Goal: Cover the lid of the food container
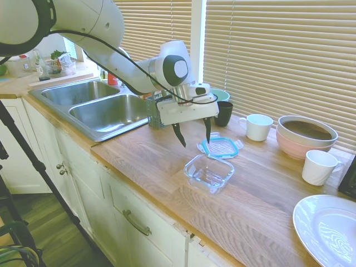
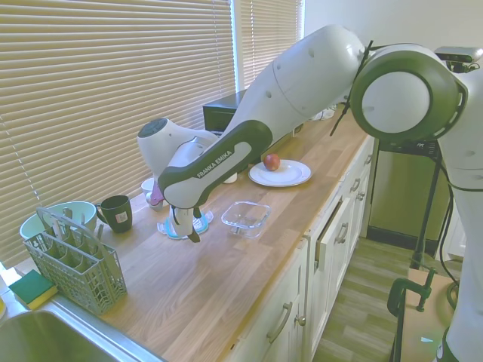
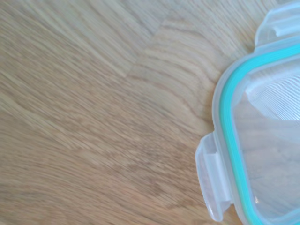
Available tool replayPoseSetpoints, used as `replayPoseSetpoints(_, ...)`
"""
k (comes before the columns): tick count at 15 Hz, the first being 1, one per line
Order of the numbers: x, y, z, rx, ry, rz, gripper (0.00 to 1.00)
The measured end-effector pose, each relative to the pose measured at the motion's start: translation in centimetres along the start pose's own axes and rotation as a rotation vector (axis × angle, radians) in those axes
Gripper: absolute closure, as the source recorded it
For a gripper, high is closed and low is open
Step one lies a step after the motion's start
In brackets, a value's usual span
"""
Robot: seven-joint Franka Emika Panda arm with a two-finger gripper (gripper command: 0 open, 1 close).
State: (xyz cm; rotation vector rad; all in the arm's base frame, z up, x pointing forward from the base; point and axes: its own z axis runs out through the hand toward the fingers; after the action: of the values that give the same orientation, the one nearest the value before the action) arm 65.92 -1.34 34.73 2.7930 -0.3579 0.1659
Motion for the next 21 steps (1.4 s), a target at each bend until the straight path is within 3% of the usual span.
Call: replayPoseSetpoints(21, 3.6, -0.2, 2.5, -0.072, 0.011, -0.086, 0.0)
